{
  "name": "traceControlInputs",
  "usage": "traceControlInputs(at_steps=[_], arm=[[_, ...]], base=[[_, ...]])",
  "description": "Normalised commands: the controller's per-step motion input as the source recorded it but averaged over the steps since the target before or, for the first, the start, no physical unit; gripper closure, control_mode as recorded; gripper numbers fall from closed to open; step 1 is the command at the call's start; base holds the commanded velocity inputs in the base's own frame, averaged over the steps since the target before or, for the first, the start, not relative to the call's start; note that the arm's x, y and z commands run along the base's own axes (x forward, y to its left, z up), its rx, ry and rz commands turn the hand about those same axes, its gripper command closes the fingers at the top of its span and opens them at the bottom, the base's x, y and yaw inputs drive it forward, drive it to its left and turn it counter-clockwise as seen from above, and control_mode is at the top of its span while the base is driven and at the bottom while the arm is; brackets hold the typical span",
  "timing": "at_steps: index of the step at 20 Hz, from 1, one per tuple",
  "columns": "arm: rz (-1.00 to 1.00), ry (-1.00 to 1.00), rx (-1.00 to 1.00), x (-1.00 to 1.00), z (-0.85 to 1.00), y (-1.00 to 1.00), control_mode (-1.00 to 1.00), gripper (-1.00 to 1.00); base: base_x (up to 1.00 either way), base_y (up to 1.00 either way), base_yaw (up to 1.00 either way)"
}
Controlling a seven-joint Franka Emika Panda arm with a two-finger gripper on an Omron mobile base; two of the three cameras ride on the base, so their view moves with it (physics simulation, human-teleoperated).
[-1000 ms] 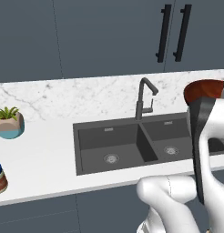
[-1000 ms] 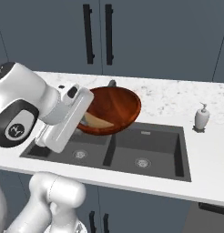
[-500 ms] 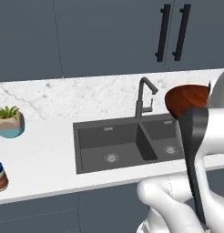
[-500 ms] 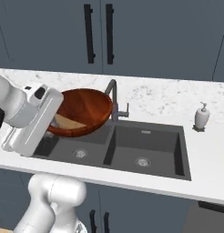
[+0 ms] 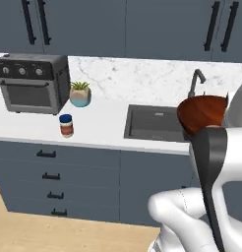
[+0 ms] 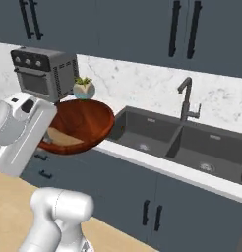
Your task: Pick the sweet potato from the sink and place it in the bowl. Then pick the bowl and place it in the microwave. Then close the microwave door and press the start button.
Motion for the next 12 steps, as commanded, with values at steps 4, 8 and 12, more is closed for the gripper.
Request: traceControlInputs(at_steps=[4, 8, 12], arm=[[0.0, 0.0, 0.0, 0.0, 0.0, 0.0, 1.0, 1.0], [0.0, 0.0, 0.0, 0.0, 0.0, 0.0, 1.0, 1.0], [0.0, 0.0, 0.0, 0.0, 0.0, 0.0, 1.0, 1.0]], base=[[-0.15, 0.36, 0.95], [-0.09, 0.23, 0.97], [-0.1, 0.17, 1.0]])
